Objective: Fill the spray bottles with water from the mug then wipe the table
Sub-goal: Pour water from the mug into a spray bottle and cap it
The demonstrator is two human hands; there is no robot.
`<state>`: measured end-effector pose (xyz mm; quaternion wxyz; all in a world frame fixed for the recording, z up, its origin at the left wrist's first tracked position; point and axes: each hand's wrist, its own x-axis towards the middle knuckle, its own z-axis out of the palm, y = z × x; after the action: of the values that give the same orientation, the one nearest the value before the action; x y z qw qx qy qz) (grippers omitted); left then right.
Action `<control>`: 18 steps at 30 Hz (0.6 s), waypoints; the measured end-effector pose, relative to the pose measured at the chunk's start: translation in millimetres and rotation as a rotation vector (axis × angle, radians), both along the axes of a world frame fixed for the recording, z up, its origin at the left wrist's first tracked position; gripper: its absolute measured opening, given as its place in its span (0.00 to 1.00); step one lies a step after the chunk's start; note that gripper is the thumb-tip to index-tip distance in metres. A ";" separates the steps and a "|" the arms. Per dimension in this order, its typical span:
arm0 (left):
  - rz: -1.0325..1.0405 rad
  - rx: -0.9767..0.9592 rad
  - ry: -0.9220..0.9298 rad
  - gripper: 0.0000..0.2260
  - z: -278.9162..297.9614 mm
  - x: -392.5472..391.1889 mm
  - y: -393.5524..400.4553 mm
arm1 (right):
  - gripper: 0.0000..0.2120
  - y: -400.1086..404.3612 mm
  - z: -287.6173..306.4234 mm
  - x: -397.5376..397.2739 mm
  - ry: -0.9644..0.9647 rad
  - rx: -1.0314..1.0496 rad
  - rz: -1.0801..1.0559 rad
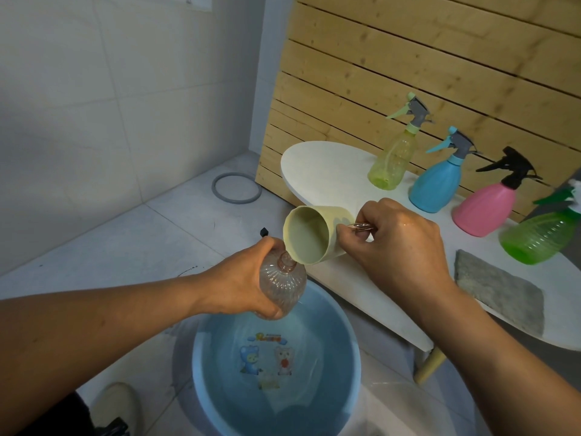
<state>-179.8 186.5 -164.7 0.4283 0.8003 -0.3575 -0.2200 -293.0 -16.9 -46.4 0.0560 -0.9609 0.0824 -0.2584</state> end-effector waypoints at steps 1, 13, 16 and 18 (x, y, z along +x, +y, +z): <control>0.001 0.001 -0.001 0.46 -0.1 -0.1 -0.1 | 0.13 -0.2 -0.2 -0.1 -0.002 -0.002 0.000; 0.001 -0.004 0.011 0.46 0.5 -0.6 -0.4 | 0.13 -0.8 -0.8 -0.8 0.010 -0.016 0.006; 0.002 -0.002 0.008 0.46 0.5 -1.1 -0.6 | 0.12 0.1 -0.2 -1.4 0.011 -0.024 0.009; 0.004 -0.002 0.006 0.46 0.6 -1.3 -0.8 | 0.12 0.6 0.2 -1.5 0.015 -0.031 0.012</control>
<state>-181.1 185.8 -164.1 0.4305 0.7999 -0.3550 -0.2210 -294.5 -16.3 -46.2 0.0422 -0.9640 0.0731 -0.2521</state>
